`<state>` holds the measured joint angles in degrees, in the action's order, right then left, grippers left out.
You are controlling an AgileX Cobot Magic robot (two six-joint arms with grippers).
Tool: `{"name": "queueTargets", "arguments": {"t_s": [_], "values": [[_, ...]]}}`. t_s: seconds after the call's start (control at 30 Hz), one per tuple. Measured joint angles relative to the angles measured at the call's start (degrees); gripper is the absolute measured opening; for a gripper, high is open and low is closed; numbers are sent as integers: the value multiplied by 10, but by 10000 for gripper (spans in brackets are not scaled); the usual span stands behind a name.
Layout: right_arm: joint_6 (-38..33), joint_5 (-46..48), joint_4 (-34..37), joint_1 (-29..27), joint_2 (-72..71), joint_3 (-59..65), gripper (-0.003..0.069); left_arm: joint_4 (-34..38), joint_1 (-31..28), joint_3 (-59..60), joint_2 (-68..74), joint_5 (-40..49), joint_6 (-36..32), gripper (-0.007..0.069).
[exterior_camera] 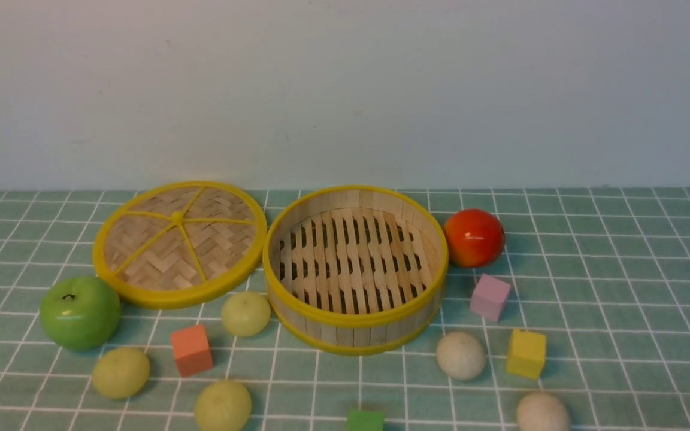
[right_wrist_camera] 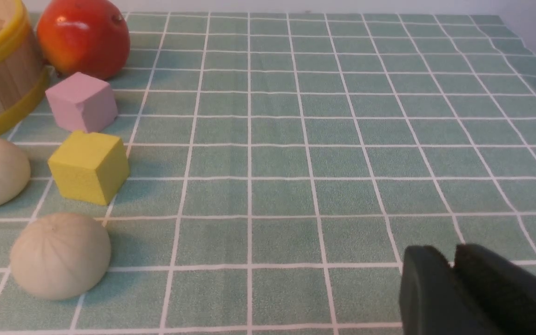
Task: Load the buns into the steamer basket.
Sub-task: Use the left arm to grab a steamed stuffed bun
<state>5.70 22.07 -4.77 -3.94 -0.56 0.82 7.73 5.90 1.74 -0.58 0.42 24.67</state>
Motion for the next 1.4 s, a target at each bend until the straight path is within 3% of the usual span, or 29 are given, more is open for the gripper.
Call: {"name": "queueTargets", "arguments": {"t_s": [0.17,0.47,0.6,0.73,1.03,1.4], "values": [[0,0,0,0,0,0,114,4,0,-1,0,-96,13,238],[0,0,0,0,0,0,114,22,0,-160,109,-95,57,238],[0,0,0,0,0,0,114,19,0,-272,229,8,59,238],[0,0,0,0,0,0,114,6,0,-308,340,143,55,238],[0,0,-1,0,0,0,114,-29,0,-327,531,196,20,238],[0,0,0,0,0,0,114,-60,0,-554,822,419,-15,238]]}}
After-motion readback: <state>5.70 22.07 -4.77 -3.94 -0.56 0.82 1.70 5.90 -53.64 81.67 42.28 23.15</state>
